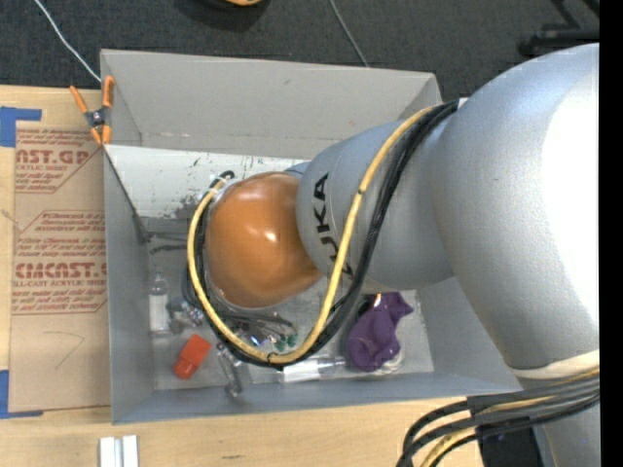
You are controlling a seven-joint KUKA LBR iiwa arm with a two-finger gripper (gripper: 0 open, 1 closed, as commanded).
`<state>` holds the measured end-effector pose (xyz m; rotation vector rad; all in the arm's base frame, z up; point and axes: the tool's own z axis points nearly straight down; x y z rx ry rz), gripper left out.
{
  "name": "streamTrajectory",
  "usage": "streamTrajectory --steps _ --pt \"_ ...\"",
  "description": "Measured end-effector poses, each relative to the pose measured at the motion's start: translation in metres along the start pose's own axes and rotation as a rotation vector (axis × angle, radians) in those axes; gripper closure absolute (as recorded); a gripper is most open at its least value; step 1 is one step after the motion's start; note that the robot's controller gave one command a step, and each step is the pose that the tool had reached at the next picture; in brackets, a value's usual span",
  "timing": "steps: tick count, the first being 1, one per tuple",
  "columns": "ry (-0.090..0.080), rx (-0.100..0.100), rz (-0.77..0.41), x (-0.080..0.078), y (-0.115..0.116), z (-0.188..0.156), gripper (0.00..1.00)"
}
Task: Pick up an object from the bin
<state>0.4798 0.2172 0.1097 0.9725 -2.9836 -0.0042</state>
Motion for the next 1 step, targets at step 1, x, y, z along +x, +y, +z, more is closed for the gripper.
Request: streamTrajectory --steps 1 --pt "-0.032 0.007 -0.006 -0.0104 0.0016 0.0346 0.0"
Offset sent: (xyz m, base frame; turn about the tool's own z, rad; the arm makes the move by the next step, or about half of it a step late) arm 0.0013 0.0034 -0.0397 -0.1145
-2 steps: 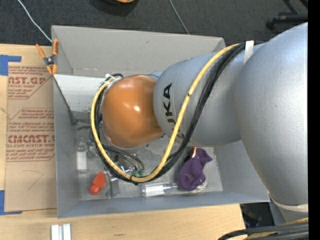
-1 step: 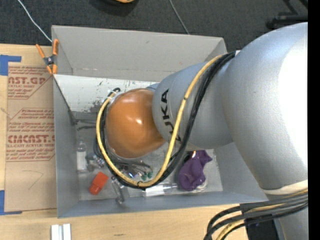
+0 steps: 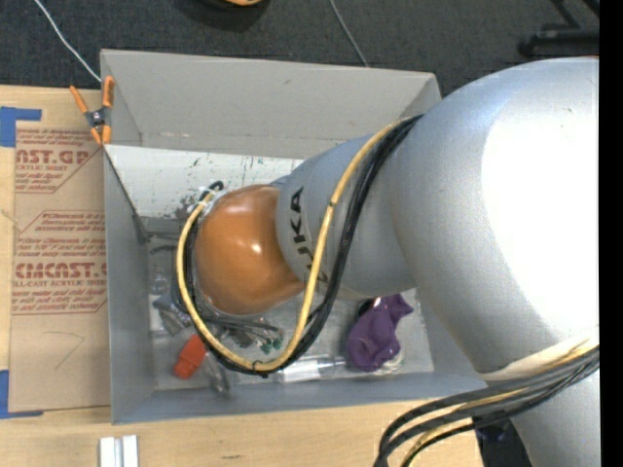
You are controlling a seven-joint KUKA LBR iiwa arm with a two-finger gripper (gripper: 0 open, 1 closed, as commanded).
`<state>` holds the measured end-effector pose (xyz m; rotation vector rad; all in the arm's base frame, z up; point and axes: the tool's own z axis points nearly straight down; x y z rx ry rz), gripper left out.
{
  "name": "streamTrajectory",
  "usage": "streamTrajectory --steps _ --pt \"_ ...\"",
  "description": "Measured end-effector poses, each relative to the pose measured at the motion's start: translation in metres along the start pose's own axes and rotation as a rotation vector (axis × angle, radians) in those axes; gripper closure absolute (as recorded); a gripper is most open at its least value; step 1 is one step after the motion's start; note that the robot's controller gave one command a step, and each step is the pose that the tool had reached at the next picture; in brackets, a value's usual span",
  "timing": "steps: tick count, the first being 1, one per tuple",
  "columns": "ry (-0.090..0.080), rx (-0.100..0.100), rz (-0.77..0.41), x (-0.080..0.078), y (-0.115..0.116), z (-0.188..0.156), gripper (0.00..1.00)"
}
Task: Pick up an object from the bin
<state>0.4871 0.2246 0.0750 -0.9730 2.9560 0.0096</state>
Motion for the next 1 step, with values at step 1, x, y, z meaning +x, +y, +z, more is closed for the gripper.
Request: streamTrajectory --steps 1 --pt "0.019 -0.005 -0.055 0.0045 0.0011 0.0036 1.0"
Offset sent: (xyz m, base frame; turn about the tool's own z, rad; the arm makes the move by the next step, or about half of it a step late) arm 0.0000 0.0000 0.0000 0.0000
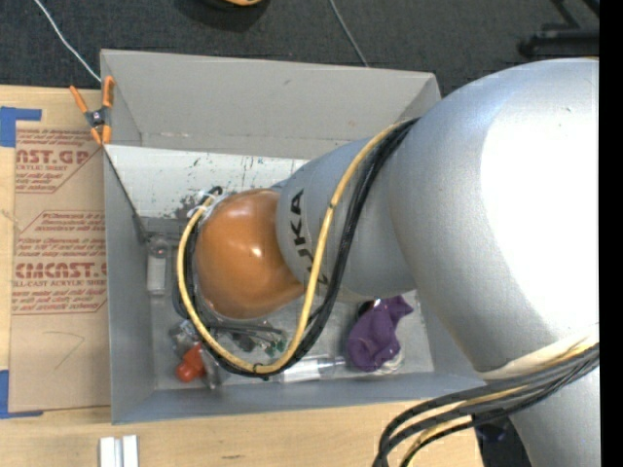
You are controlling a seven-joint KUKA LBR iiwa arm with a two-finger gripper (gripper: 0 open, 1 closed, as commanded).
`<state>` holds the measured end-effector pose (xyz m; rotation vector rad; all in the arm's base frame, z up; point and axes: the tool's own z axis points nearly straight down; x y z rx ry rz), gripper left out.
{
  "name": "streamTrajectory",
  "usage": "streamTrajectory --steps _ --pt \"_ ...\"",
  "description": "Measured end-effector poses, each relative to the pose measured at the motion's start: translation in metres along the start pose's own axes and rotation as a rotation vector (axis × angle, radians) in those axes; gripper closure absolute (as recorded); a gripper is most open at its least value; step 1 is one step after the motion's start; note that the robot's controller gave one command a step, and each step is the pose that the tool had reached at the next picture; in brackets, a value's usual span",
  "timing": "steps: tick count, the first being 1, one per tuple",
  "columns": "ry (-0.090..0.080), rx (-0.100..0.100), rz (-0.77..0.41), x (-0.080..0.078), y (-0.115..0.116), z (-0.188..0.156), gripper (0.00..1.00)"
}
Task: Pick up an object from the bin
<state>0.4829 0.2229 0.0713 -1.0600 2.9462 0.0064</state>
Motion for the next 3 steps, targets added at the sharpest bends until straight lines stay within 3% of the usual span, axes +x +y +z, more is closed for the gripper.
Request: streamTrajectory --steps 2,3 --pt "0.003 -0.001 -0.011 0.001 0.0 -0.003 1.0" --pt "0.014 -0.005 -0.009 0.003 0.001 -0.019 1.0"
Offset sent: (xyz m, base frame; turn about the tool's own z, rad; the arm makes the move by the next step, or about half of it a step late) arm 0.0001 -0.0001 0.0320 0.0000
